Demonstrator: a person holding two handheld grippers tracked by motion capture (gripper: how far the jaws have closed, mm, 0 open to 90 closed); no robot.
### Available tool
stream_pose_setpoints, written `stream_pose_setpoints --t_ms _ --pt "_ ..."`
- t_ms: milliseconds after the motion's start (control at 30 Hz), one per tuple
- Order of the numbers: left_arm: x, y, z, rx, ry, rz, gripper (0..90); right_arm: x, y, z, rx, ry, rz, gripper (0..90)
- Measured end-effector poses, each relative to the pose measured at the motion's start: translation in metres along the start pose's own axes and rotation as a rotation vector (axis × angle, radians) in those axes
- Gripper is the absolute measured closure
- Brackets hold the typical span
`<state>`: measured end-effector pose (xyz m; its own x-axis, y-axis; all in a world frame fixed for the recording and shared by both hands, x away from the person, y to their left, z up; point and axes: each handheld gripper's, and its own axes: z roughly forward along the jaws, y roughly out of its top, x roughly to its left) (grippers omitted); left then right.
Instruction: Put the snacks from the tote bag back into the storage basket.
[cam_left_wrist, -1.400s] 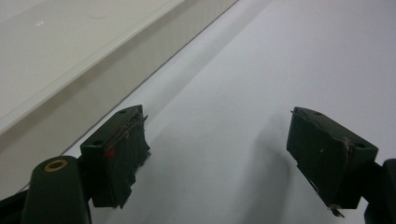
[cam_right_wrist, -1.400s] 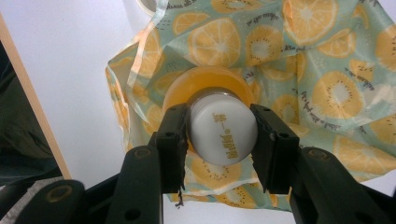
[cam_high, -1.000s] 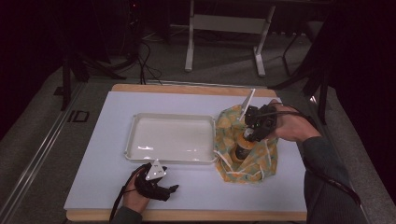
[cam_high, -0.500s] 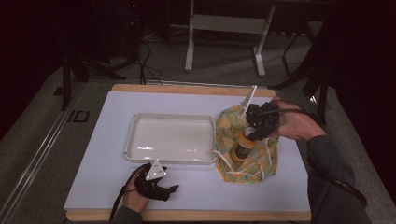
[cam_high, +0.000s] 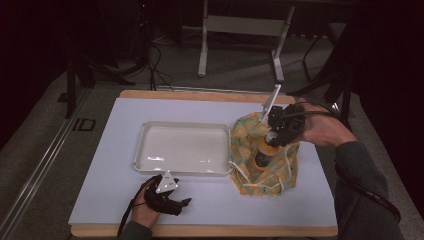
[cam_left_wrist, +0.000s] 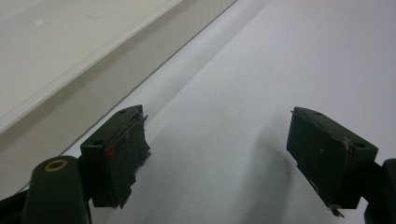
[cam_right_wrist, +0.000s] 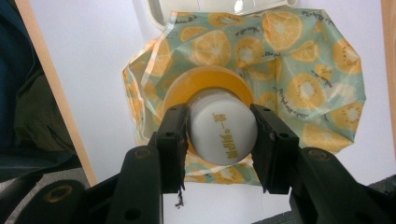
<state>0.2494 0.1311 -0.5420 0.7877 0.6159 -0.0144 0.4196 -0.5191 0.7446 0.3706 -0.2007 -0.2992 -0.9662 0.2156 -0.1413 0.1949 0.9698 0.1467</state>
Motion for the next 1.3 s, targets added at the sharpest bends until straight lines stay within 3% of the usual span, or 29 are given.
stream_pose_setpoints --t_ms 600,1300 --pt "0.000 0.000 0.000 -0.004 0.003 0.004 19.9 -0.005 0.007 -0.026 -0.017 -0.029 0.015 58.8" --pt "-0.001 -0.001 -0.001 -0.014 0.008 0.006 19.9 -0.002 0.029 -0.037 -0.043 -0.039 -0.014 58.8"
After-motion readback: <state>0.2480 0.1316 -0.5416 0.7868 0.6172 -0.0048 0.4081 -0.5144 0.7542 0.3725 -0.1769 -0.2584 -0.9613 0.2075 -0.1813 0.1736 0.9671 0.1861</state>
